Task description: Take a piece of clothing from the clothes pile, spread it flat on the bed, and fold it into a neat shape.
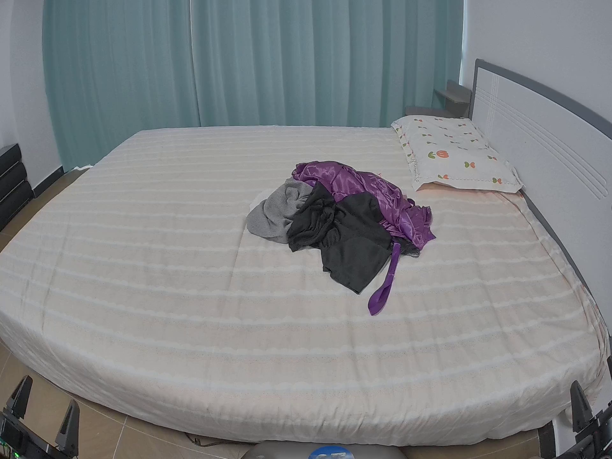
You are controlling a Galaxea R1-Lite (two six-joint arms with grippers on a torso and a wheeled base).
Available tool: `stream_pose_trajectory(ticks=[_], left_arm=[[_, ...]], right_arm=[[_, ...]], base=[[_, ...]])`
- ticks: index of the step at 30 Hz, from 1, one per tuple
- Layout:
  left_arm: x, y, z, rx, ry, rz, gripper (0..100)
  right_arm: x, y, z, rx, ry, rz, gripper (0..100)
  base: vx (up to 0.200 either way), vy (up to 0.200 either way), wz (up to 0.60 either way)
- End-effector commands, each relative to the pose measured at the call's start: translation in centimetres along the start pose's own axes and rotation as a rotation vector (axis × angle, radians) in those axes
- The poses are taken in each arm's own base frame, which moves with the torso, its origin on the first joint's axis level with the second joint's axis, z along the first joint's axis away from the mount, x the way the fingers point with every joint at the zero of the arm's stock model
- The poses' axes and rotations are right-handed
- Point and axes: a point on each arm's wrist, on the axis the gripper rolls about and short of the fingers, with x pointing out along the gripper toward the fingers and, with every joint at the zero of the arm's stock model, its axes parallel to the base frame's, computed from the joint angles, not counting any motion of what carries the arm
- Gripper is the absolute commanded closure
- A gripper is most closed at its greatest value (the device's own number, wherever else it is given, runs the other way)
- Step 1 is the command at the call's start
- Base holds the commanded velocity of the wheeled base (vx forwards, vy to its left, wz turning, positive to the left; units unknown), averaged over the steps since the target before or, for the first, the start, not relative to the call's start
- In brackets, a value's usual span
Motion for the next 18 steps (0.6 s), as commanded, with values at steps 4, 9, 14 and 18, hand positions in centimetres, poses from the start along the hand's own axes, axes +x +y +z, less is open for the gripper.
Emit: stream_pose_trajectory(ticks=[4, 9, 14, 18], left_arm=[[0.0, 0.0, -0.5, 0.000, 0.001, 0.000, 0], [0.0, 0.0, -0.5, 0.000, 0.001, 0.000, 0], [0.0, 0.0, -0.5, 0.000, 0.001, 0.000, 0], [0.0, 0.0, -0.5, 0.000, 0.001, 0.000, 0]], right_arm=[[-0.4, 0.0, 5.4, 0.037, -0.079, 0.046, 0], [2.4, 0.1, 6.0, 0.049, 0.082, 0.094, 0], [4.6, 0.3, 6.6, 0.046, 0.165, 0.146, 0], [7.0, 0.5, 6.5, 0.057, 0.306, 0.185, 0]], base=[[0.000, 0.000, 0.00], [0.000, 0.000, 0.00], [0.000, 0.000, 0.00], [0.000, 0.000, 0.00]])
